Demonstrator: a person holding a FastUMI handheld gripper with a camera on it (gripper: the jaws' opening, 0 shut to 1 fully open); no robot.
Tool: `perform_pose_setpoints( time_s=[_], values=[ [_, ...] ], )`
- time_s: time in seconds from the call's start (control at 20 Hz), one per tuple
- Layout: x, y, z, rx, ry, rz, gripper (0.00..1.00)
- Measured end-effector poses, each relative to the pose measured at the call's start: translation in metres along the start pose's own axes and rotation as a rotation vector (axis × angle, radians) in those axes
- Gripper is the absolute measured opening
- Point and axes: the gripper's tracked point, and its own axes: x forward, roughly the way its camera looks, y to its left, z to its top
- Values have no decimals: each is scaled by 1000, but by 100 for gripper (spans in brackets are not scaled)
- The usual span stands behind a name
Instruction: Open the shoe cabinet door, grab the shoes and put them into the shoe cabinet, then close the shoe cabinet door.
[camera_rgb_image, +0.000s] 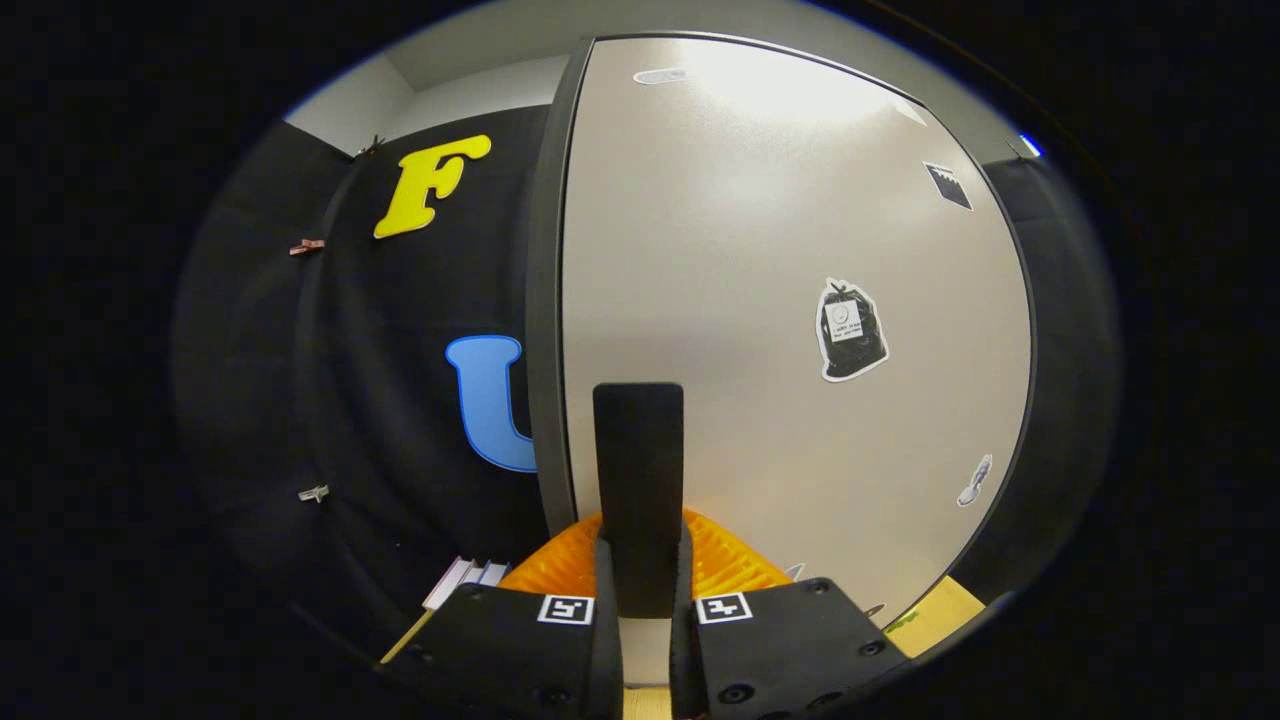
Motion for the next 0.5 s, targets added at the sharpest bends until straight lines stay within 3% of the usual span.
perform_pose_setpoints(
  time_s=[0.5],
  values=[
    [-60,4,12,-21,-14,94,22]
  ],
)
